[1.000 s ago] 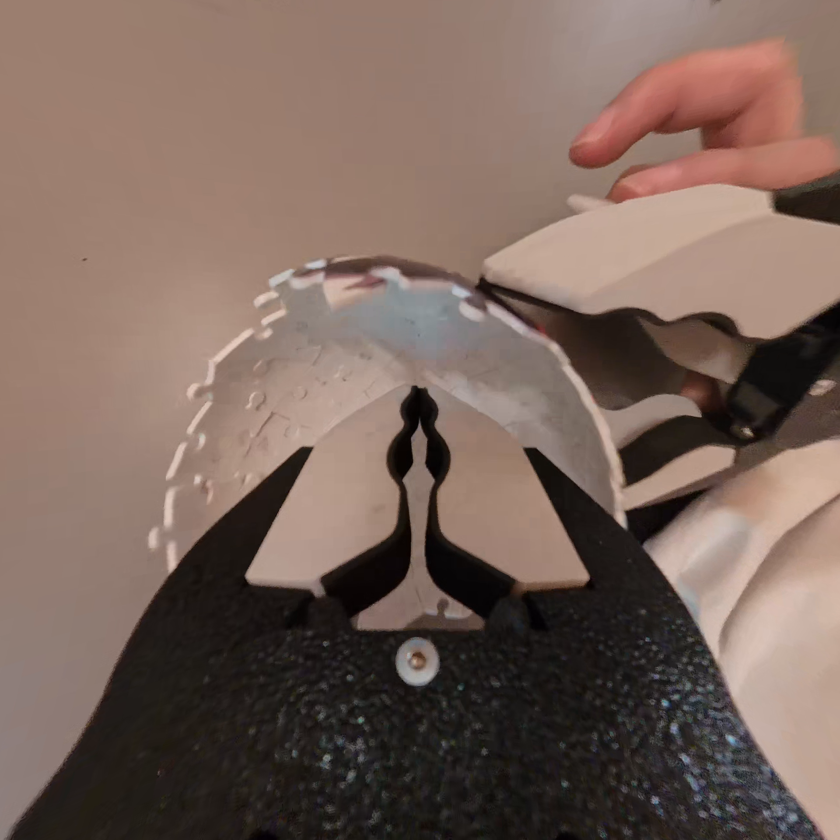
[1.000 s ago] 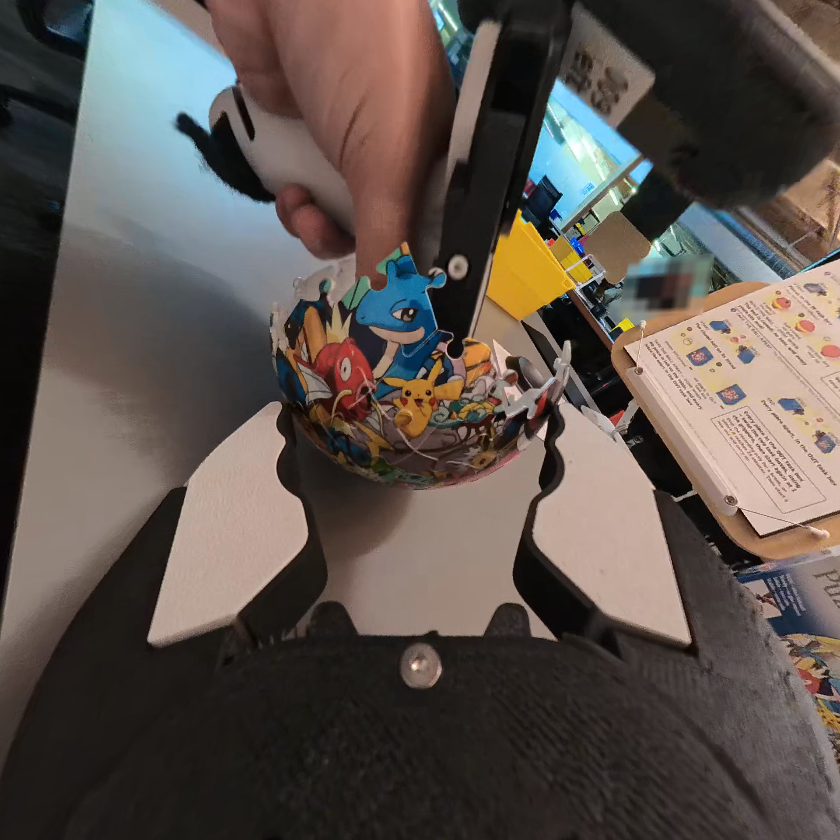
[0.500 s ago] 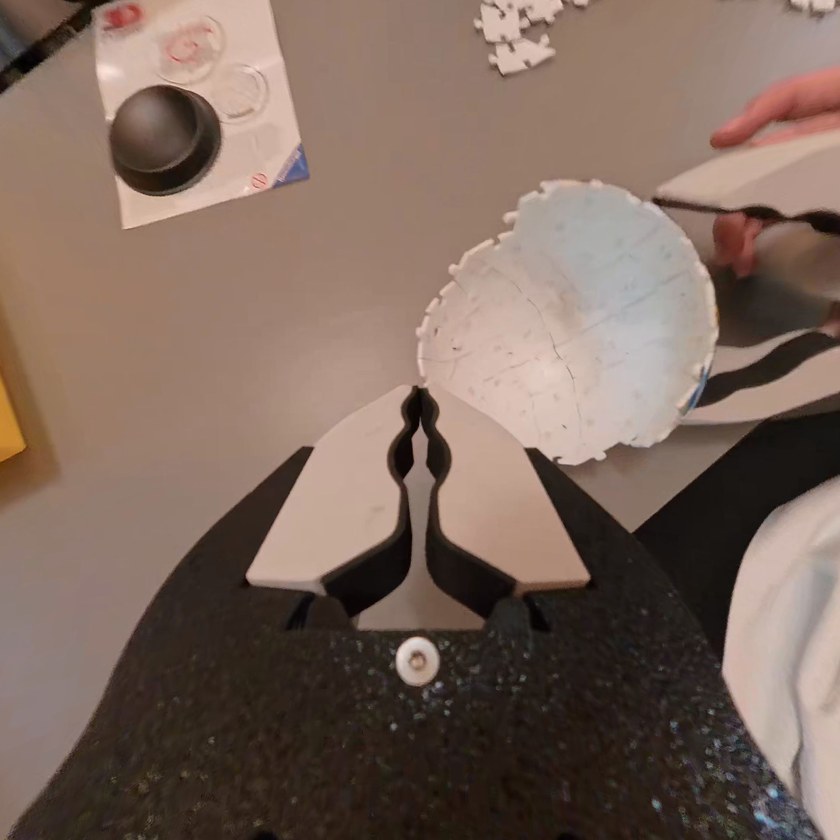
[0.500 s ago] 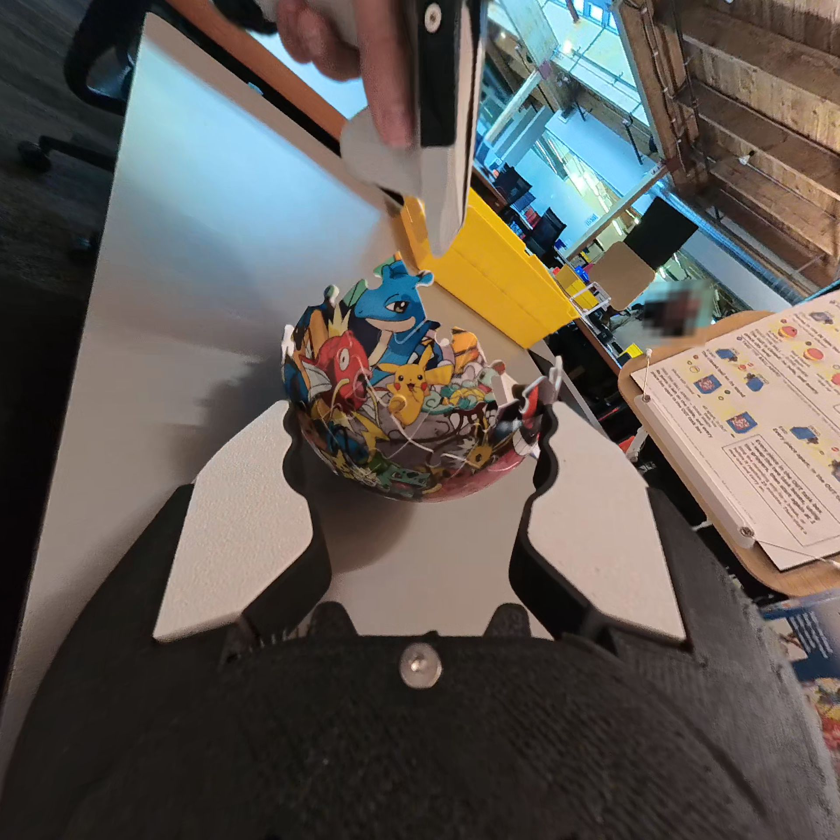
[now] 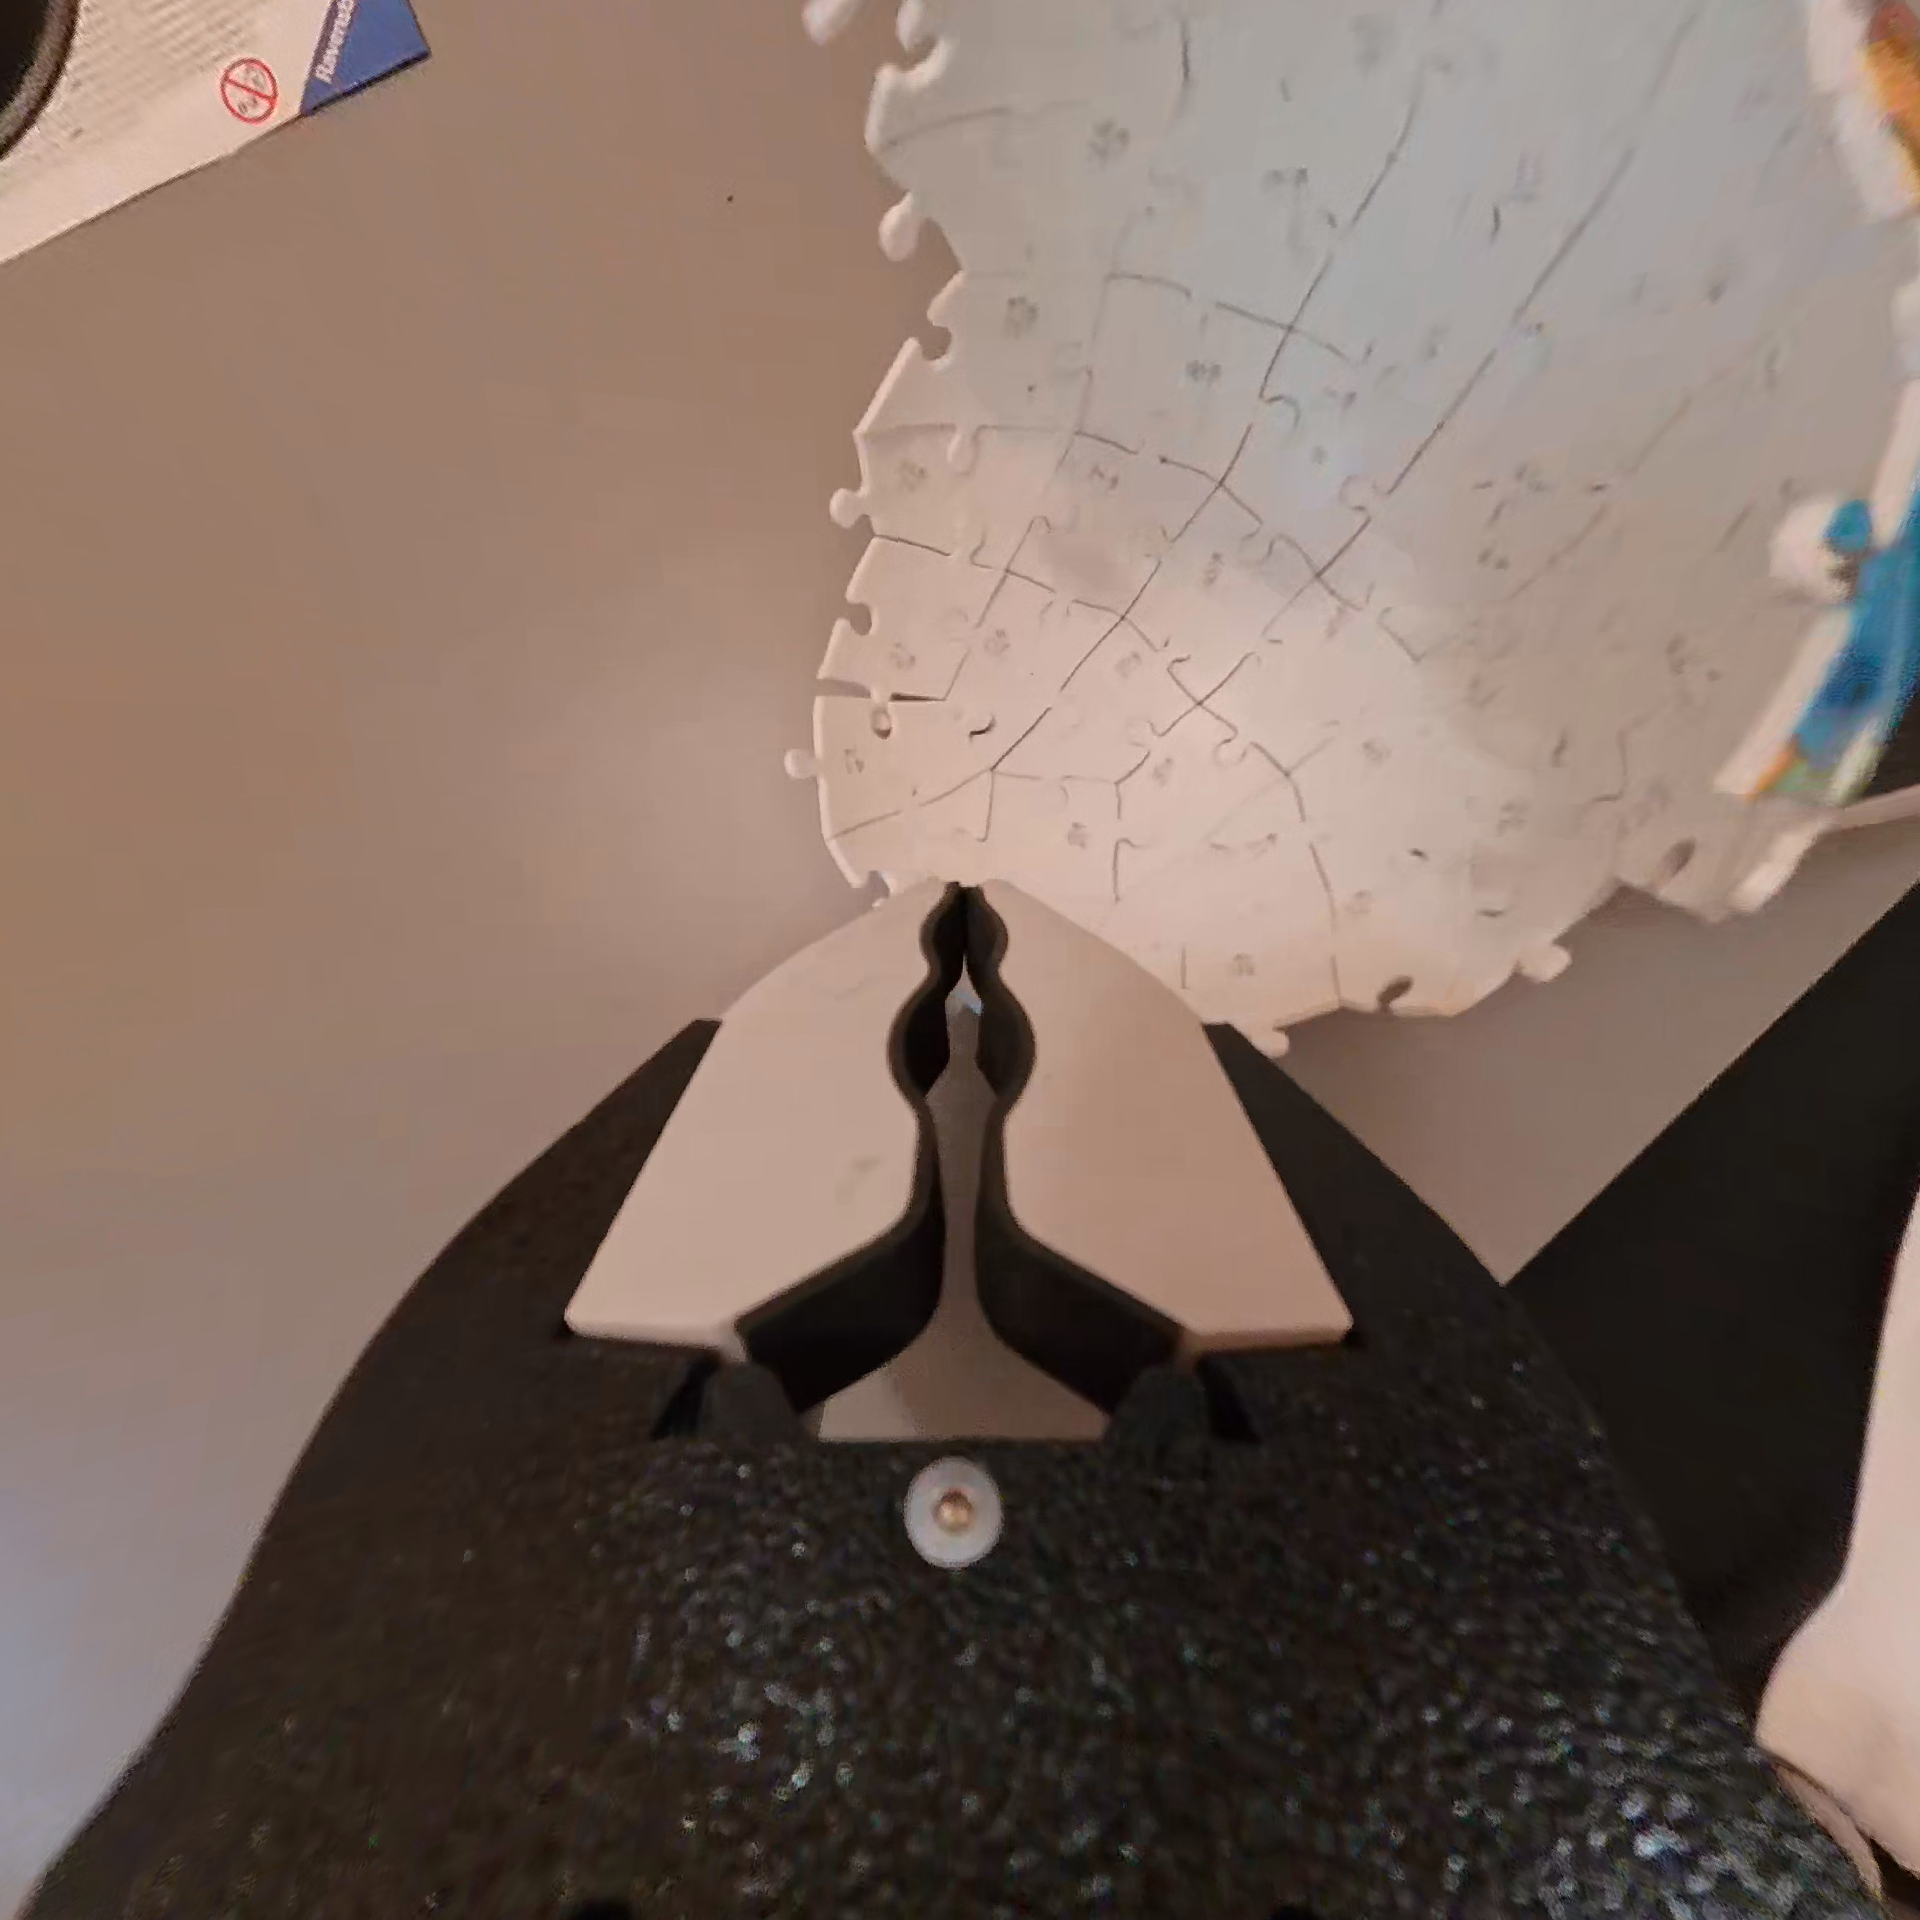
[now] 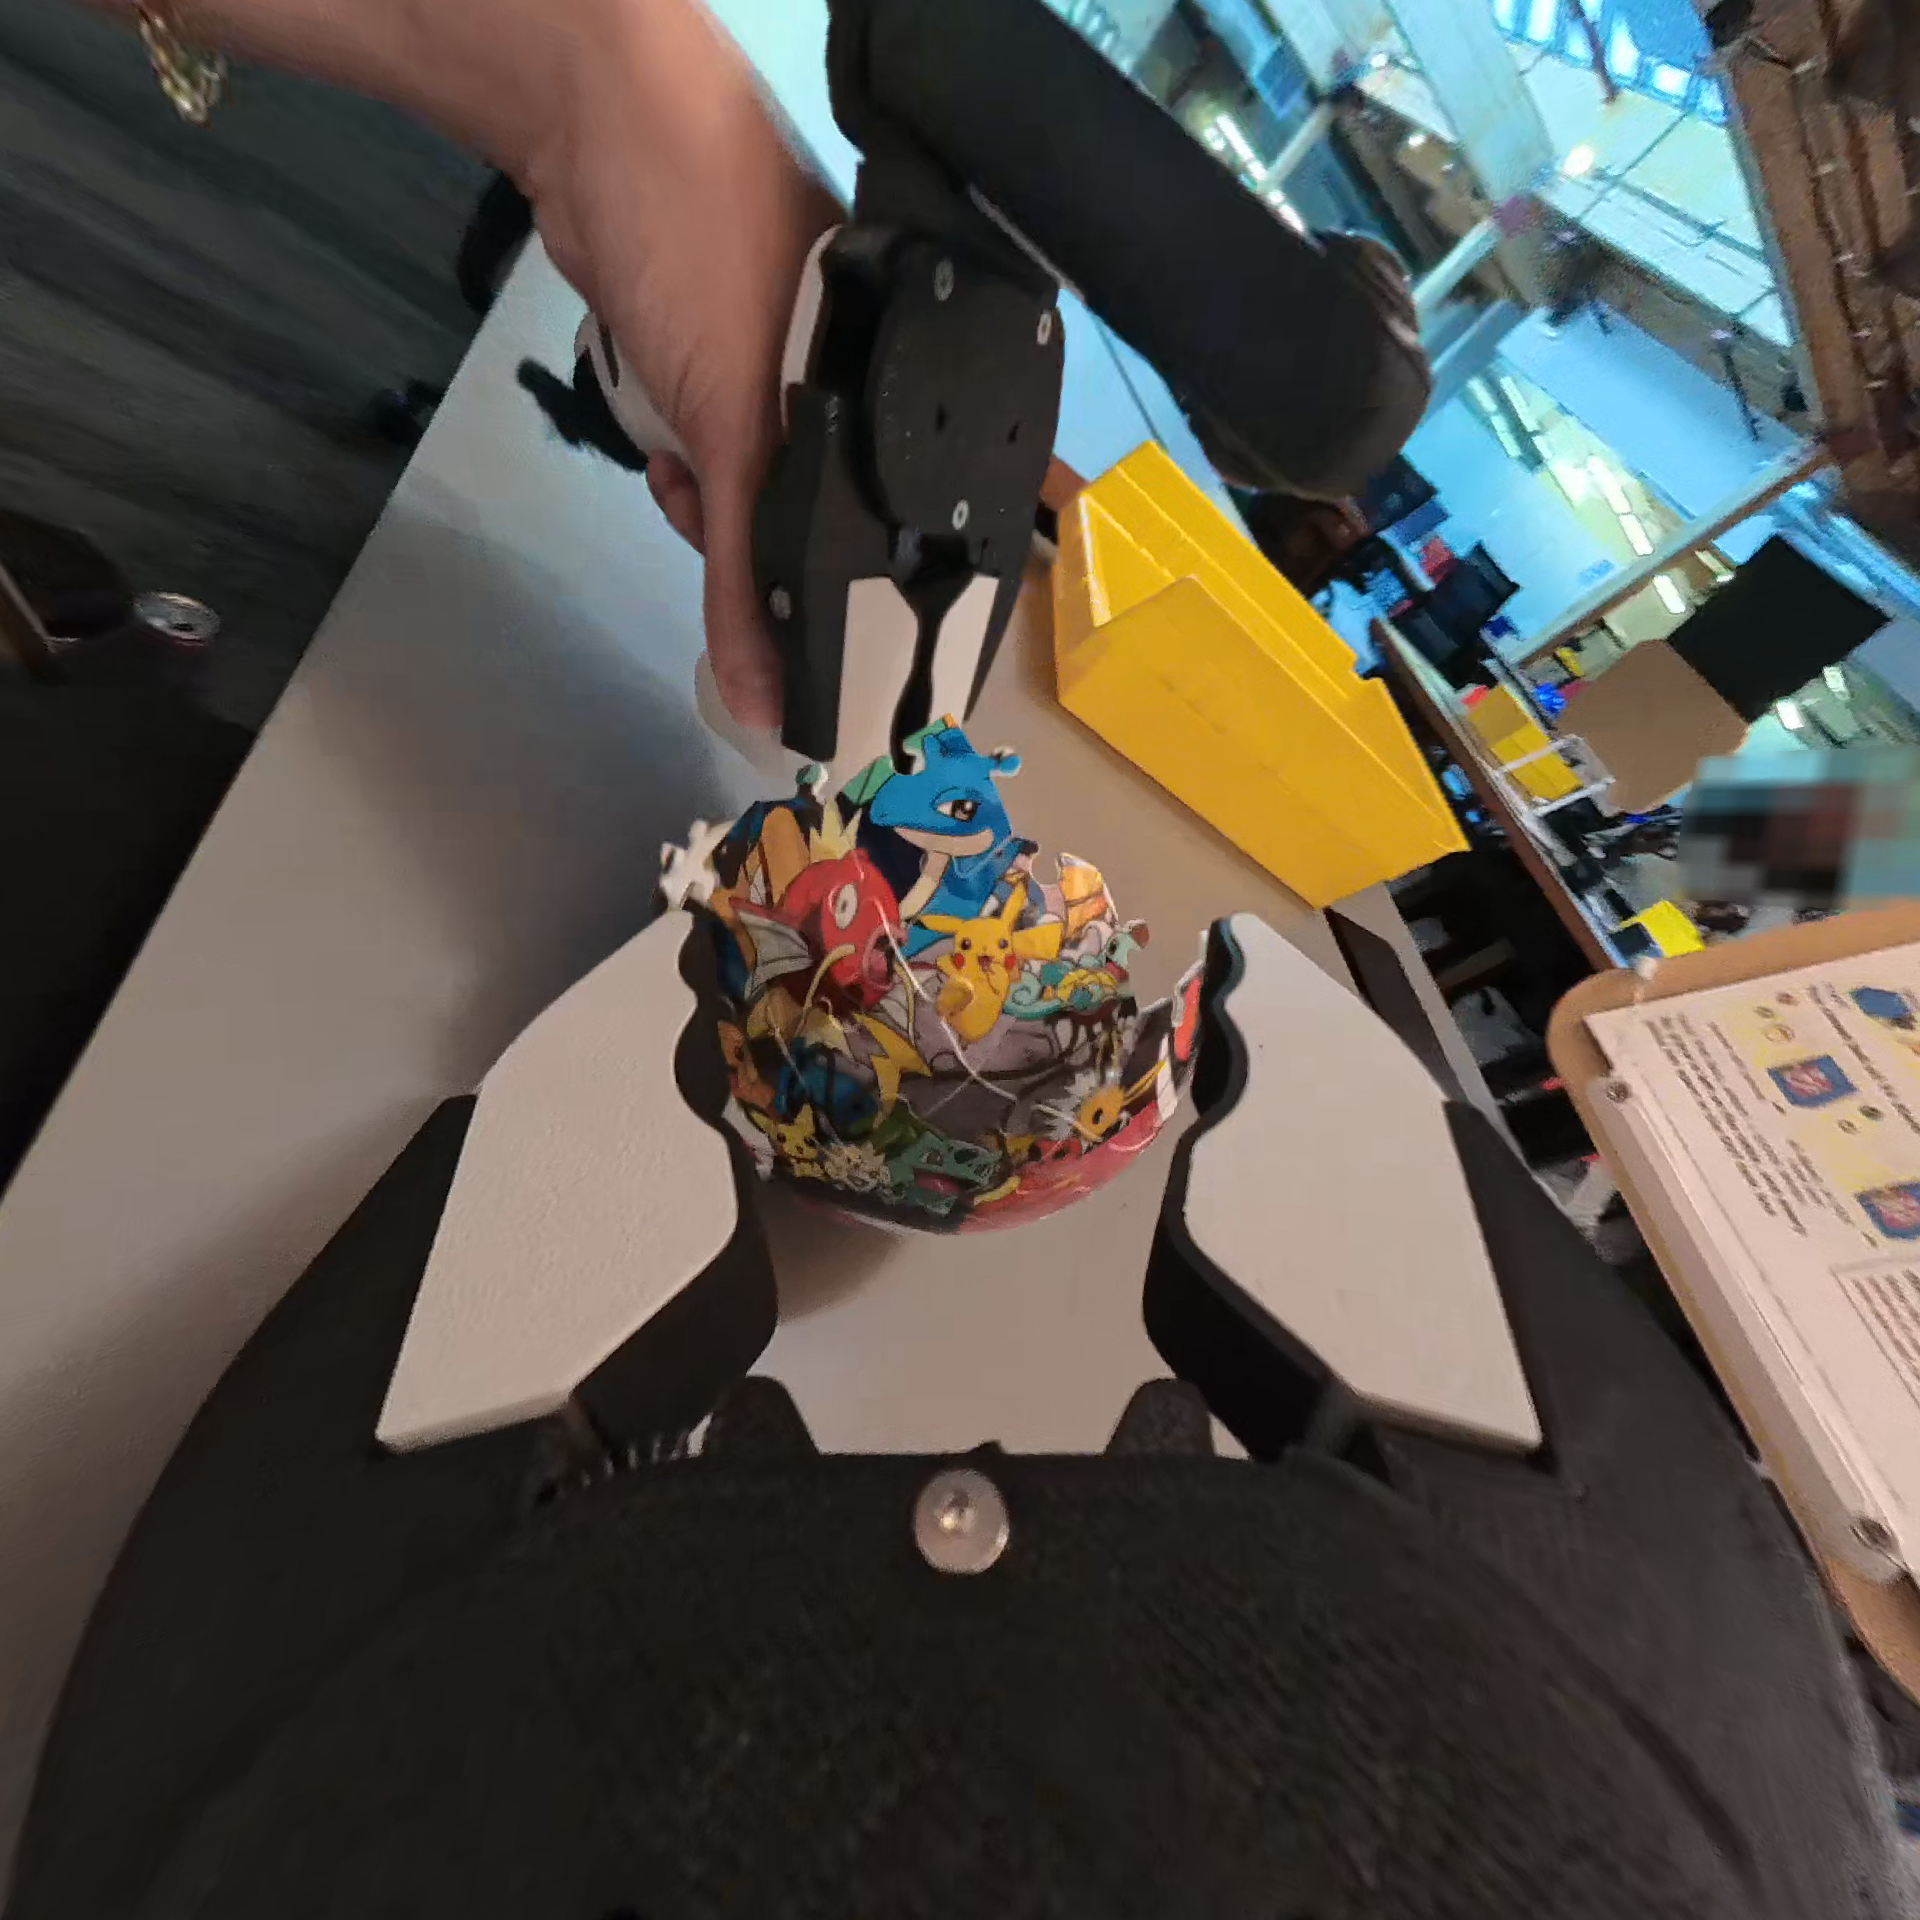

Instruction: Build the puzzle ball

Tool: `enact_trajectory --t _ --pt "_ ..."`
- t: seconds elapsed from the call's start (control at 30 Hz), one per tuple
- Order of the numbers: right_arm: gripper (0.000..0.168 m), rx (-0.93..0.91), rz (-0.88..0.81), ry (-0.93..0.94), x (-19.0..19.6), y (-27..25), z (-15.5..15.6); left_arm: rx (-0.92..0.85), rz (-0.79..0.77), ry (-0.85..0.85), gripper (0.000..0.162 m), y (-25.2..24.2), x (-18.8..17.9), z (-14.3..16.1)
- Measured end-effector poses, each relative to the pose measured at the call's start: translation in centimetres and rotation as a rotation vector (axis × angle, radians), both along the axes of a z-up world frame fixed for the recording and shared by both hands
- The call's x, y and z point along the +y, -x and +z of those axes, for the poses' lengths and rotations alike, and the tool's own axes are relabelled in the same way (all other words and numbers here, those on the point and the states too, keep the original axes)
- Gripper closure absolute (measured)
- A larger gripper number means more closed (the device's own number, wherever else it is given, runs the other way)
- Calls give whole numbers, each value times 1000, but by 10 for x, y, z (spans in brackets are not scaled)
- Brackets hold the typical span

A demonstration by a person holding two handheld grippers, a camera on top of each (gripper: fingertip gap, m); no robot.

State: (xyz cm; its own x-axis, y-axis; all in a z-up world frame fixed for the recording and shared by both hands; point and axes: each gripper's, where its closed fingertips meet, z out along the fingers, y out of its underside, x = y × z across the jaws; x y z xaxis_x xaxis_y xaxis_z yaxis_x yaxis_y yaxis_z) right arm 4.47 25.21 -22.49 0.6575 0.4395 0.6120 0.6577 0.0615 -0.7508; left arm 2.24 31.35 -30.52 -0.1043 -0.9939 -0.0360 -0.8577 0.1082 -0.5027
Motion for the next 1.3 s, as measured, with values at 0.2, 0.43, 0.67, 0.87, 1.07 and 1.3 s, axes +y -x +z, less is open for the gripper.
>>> enact_trajectory --t 0.2,0.43,0.67,0.87,1.07,1.3 --pt "74 99 44 147 18 -6 3 26 36 90 162 1 -3 -14" --pt "71 291 41 140 9 -5 -14 2 77 162 162 3 -8 -22" --pt "62 154 111 46 28 9 -26 -52 73 223 162 1 -10 -22" --pt "65 119 161 85 35 8 -21 -83 21 237 162 2 -8 -21" --pt "66 123 183 132 45 13 -19 -143 105 253 162 3 15 -22" --pt "66 114 214 200 56 18 -17 -165 98 201 162 -1 27 -22"
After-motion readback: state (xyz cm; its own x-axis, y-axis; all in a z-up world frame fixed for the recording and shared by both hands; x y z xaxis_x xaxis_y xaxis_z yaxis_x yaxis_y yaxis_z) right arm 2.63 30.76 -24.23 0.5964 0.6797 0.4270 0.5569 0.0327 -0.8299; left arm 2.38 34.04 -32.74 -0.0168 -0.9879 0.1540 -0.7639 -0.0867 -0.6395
